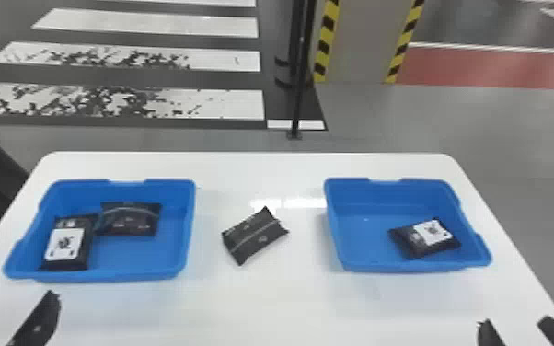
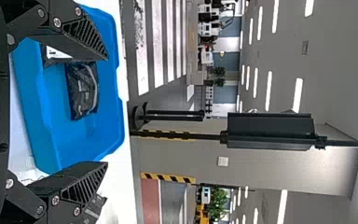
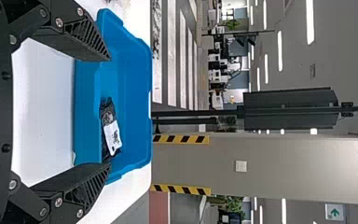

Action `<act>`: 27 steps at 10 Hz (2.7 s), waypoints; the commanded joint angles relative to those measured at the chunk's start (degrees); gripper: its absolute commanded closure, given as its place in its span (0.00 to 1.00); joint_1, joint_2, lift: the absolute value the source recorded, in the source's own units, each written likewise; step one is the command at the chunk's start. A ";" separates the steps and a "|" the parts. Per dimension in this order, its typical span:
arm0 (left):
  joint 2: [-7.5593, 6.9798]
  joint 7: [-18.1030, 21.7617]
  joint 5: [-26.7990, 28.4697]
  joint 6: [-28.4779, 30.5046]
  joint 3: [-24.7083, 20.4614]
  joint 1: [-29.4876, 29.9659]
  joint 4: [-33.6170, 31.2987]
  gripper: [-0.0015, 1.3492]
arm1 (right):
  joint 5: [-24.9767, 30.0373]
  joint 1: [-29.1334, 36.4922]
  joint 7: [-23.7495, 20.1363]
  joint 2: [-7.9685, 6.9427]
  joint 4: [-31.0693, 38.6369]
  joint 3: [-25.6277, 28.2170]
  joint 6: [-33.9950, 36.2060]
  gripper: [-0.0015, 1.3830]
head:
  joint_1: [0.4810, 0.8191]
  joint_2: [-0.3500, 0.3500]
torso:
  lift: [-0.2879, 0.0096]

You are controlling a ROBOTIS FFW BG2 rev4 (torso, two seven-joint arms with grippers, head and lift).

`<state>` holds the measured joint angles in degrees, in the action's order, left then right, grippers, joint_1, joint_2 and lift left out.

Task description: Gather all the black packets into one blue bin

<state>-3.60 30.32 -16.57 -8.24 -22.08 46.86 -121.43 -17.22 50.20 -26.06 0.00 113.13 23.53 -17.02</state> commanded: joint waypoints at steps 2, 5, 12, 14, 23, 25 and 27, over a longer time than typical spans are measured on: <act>0.00 0.00 0.00 -0.06 -0.09 0.11 0.00 0.18 | -0.15 0.00 0.04 -0.05 0.00 0.00 -0.28 0.17 | 0.63 0.37 | 0.60; 0.00 0.00 0.00 -0.06 -0.09 0.11 0.00 0.18 | -0.15 0.14 0.04 -0.05 -0.14 0.00 -0.28 0.17 | 0.63 0.37 | 0.60; -0.44 0.00 -0.11 1.21 1.86 -1.86 0.00 0.18 | -0.49 0.14 0.04 -0.05 -0.14 0.00 -0.28 0.17 | 0.63 0.35 | 0.60; -1.41 0.00 0.57 4.16 3.57 -5.24 0.00 0.18 | -0.49 0.14 0.04 -0.05 -0.14 0.00 -0.28 0.17 | 0.63 0.33 | 0.60; -10.99 0.70 8.11 29.76 25.85 -33.64 10.40 0.18 | -0.83 -0.14 0.04 -0.05 -0.56 -0.11 -0.28 0.17 | 0.63 0.08 | 0.60; -11.96 0.88 12.45 39.32 31.33 -40.11 10.83 0.18 | -0.95 -0.28 -0.04 -0.05 -0.84 -0.23 -0.28 0.17 | 0.63 0.00 | 0.60; -11.43 0.88 15.20 49.87 33.62 -44.75 11.39 0.17 | -1.18 -0.84 0.04 -0.05 -1.12 -0.57 -0.28 0.17 | 0.63 0.00 | 0.60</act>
<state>-15.21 31.20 -2.11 38.06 10.99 3.40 -110.07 -18.31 49.50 -26.03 0.00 112.06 23.07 -17.32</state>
